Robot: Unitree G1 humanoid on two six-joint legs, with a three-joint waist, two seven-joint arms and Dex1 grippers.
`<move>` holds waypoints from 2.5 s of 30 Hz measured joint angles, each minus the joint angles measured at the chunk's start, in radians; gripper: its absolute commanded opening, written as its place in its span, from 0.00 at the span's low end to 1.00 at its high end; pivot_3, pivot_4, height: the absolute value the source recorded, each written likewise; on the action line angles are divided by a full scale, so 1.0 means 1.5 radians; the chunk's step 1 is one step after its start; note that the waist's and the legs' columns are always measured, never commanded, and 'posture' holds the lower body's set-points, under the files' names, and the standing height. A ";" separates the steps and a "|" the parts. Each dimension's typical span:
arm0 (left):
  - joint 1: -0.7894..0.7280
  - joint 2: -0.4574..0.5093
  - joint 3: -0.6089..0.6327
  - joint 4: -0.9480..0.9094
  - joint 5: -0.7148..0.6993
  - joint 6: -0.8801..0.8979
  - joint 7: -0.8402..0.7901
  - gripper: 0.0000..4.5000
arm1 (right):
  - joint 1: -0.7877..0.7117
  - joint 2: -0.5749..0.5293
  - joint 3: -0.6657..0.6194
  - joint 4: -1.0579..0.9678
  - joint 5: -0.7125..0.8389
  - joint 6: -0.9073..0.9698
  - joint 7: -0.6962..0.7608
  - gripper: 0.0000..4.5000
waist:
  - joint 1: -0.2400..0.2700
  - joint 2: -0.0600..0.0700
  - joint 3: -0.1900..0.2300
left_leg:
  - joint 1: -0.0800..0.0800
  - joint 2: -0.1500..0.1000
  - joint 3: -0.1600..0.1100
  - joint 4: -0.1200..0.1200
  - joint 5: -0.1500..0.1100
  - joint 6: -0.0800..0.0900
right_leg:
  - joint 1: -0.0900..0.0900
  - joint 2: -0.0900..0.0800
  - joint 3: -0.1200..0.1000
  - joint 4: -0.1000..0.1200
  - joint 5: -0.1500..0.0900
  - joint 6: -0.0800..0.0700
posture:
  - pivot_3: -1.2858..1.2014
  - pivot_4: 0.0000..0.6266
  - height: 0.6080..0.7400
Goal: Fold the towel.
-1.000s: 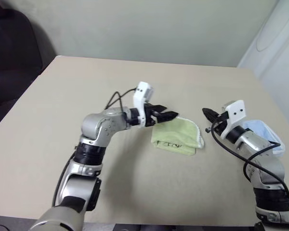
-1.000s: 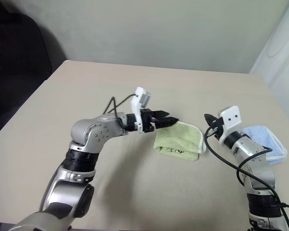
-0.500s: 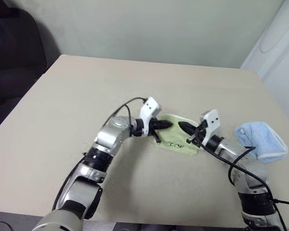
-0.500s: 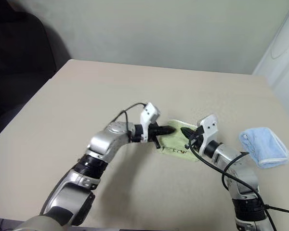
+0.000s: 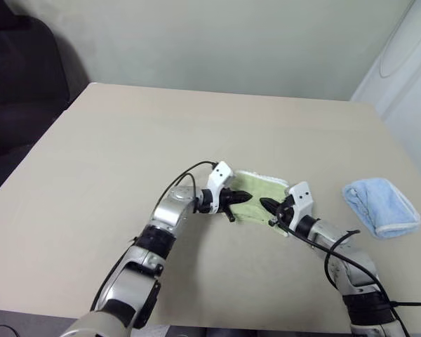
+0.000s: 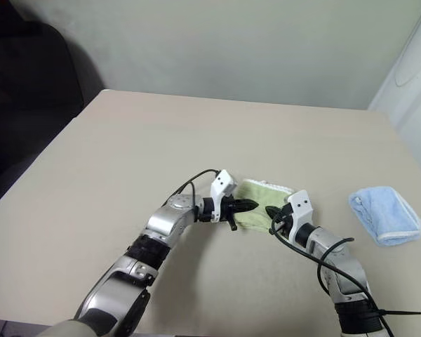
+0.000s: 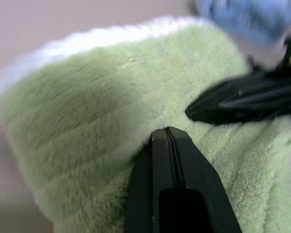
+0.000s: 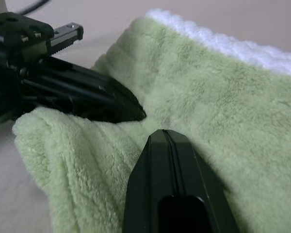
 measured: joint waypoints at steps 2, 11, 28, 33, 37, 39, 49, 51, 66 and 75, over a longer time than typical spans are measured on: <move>0.005 0.001 0.058 -0.072 -0.064 0.047 0.007 0.01 | 0.000 -0.011 -0.025 -0.039 0.020 0.020 -0.003 0.00 | 0.000 0.000 0.000 | -0.002 0.000 0.000 0.000 0.007 -0.003 | -0.002 0.000 0.000 0.000 0.000 0.000 | 0.52 0.24 1.00; 0.049 0.091 0.218 -0.207 -0.171 0.145 0.095 0.00 | 0.009 -0.089 -0.117 -0.144 0.097 0.110 -0.001 0.34 | -0.004 0.000 0.000 | -0.001 -0.001 0.001 0.000 0.002 -0.001 | 0.000 -0.001 0.001 0.000 -0.002 0.003 | 0.52 0.24 1.00; -0.036 0.000 0.219 0.023 -0.223 0.401 0.205 0.45 | -0.010 -0.109 -0.143 -0.117 0.095 0.109 -0.026 0.96 | -0.001 -0.001 0.001 | -0.002 -0.003 0.001 0.000 0.007 0.003 | -0.001 -0.003 0.000 0.000 0.002 -0.001 | 0.52 0.24 1.00; -0.060 -0.001 0.222 0.072 -0.223 0.400 0.174 0.84 | 0.008 -0.103 -0.143 -0.117 0.083 0.097 -0.040 0.96 | -0.001 -0.001 0.001 | -0.002 -0.003 0.001 0.000 0.007 0.003 | -0.001 -0.003 0.000 0.000 0.002 0.001 | 0.52 0.24 1.00; -0.061 -0.001 0.217 0.079 -0.221 0.400 0.152 0.99 | 0.017 -0.093 -0.143 -0.119 0.080 0.091 -0.049 0.96 | -0.001 -0.001 0.001 | -0.002 -0.004 0.001 0.001 0.007 0.003 | -0.001 -0.003 0.001 0.000 0.001 0.003 | 0.52 0.24 1.00; -0.061 -0.005 0.205 0.080 -0.220 0.399 0.138 0.99 | 0.016 -0.086 -0.140 -0.119 0.075 0.089 -0.055 0.96 | 0.000 -0.001 0.001 | -0.002 -0.004 0.001 0.001 0.007 0.003 | -0.001 -0.003 0.001 0.000 0.001 0.003 | 0.52 0.24 1.00; -0.089 -0.038 0.141 0.113 -0.166 0.368 0.097 0.99 | -0.004 -0.074 -0.131 -0.115 0.062 0.078 -0.059 0.96 | 0.006 -0.001 0.001 | -0.002 -0.004 0.000 0.001 0.007 0.004 | 0.000 -0.004 0.001 0.000 0.002 0.004 | 0.52 0.24 1.00; -0.095 -0.049 0.134 0.121 -0.158 0.362 0.090 0.99 | -0.003 -0.069 -0.130 -0.116 0.058 0.077 -0.060 0.96 | 0.008 -0.001 0.001 | -0.003 -0.004 0.000 0.002 0.007 0.004 | 0.000 -0.004 0.001 0.000 0.002 0.004 | 0.52 0.24 1.00; -0.104 -0.068 0.088 0.136 -0.105 0.334 0.070 0.13 | 0.001 -0.061 -0.118 -0.116 0.056 0.070 -0.076 0.96 | 0.009 -0.001 0.001 | -0.003 -0.004 0.001 0.002 0.008 0.004 | 0.000 -0.004 0.001 0.000 0.002 0.005 | 0.52 0.24 1.00; -0.093 -0.065 0.093 0.123 -0.097 0.329 0.075 0.01 | -0.006 -0.057 -0.118 -0.111 0.056 0.059 -0.088 0.96 | 0.009 -0.001 0.001 | -0.003 -0.004 0.001 0.002 0.008 0.004 | 0.000 -0.004 0.001 0.000 0.001 0.007 | 0.52 0.24 1.00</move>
